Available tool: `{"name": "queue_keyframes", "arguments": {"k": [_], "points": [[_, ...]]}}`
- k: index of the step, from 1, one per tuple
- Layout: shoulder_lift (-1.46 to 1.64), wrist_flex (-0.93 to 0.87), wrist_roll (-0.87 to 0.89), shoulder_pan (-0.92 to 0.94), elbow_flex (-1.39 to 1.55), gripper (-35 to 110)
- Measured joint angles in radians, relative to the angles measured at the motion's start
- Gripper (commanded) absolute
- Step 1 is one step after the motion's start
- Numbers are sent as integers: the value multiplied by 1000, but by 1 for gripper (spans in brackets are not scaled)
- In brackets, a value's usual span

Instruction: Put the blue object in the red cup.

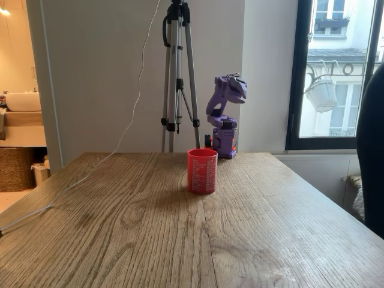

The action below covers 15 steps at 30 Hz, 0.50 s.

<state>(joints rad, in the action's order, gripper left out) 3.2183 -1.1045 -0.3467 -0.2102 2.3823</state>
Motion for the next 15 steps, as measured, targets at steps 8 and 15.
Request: {"name": "queue_keyframes", "arguments": {"k": [8,15], "points": [[89,-87,150,81,453,1],[87,-112,302,196,660,1]]}}
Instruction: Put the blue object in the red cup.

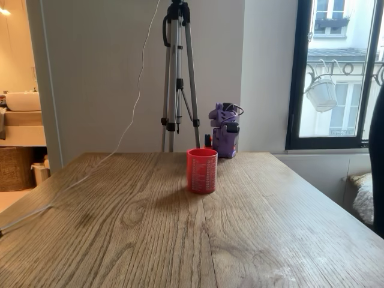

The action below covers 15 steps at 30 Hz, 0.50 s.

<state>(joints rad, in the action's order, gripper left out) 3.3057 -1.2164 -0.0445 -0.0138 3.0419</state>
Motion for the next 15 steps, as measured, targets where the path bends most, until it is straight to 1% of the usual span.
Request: {"name": "queue_keyframes", "arguments": {"k": [5,10,15], "points": [[3,0,81,107,2,1],[5,0,114,144,2,1],[5,0,118,138,2,1]]}}
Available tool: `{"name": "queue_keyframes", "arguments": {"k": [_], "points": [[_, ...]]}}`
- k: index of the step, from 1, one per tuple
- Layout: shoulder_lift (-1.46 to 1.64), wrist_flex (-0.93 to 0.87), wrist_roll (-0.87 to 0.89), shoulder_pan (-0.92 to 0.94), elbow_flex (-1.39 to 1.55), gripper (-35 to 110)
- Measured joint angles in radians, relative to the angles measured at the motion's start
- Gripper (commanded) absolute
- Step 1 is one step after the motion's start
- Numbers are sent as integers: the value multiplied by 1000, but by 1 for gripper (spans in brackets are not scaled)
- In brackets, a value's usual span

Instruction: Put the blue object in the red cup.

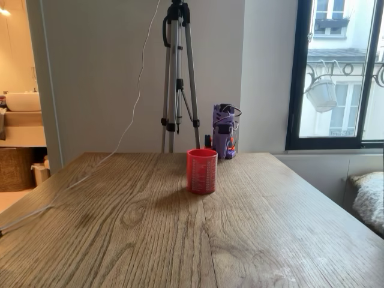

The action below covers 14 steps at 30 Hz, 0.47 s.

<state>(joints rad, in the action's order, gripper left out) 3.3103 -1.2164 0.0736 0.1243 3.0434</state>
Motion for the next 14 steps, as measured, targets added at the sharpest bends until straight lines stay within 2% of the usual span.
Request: {"name": "queue_keyframes", "arguments": {"k": [14], "points": [[0,0,0,6,0,1]]}}
